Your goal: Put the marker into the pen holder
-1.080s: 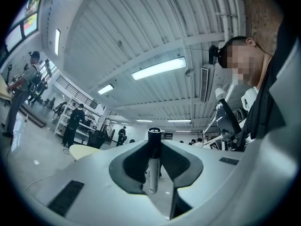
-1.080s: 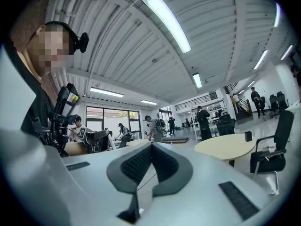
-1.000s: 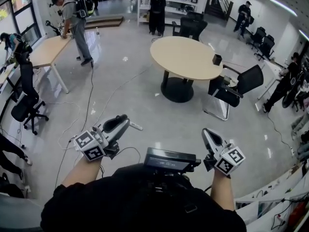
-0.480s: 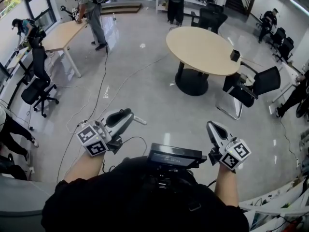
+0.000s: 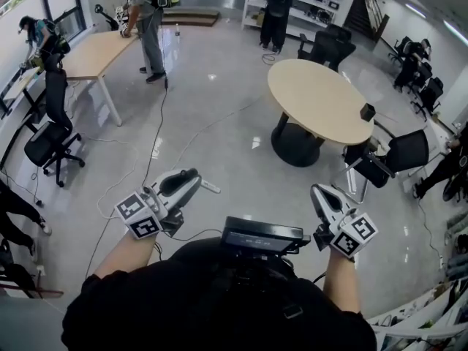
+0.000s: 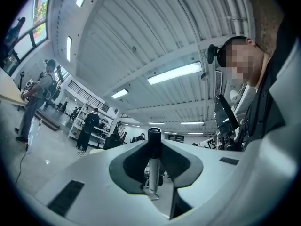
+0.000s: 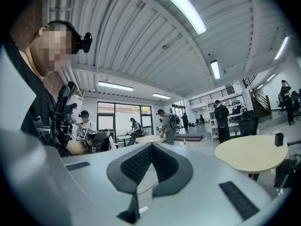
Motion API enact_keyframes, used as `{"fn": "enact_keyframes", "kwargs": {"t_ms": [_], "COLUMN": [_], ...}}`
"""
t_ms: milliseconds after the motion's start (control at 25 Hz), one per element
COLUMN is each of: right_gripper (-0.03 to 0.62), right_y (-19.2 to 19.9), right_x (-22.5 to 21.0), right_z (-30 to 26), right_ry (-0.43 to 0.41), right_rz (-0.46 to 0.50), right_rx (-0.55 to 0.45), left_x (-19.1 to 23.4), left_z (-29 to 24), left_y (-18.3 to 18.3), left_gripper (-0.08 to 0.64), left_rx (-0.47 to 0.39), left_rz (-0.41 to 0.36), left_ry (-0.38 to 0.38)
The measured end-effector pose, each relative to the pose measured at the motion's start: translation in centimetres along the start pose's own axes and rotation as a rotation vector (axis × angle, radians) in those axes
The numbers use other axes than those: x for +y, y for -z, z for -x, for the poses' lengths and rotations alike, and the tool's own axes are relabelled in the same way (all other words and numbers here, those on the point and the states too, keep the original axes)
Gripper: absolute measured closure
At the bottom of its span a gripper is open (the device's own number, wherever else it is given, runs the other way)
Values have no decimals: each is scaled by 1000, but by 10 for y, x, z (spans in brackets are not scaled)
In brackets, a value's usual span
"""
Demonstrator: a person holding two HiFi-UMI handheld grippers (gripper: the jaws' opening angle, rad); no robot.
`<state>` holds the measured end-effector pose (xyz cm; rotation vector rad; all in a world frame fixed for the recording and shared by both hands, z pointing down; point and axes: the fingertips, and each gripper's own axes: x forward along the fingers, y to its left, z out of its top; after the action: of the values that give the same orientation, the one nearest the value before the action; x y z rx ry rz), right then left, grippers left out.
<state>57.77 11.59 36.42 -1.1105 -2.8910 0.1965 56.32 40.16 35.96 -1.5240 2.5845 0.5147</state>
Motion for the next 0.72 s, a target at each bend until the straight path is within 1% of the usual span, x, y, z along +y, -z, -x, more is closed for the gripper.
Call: {"fn": "enact_keyframes", "kwargs": {"t_ms": [200, 360, 560, 720], "right_gripper": [589, 589, 589, 589], "right_y": [-8, -6, -2, 2], "right_x": [3, -3, -37, -75], "right_z": [-87, -137, -182, -226], "right_ry": [6, -2, -23, -69], "right_rz": [13, 8, -6, -12], "right_rx": [-13, 9, 32, 35], "left_x": [81, 133, 178, 214], "left_z": [23, 31, 18, -1], "left_y": [-36, -47, -44, -42], "left_gripper": [483, 483, 483, 483], "left_rx": [-14, -25, -23, -22], "left_rz": [-26, -13, 5, -14], "left_ry": [-4, -27, -61, -97]}}
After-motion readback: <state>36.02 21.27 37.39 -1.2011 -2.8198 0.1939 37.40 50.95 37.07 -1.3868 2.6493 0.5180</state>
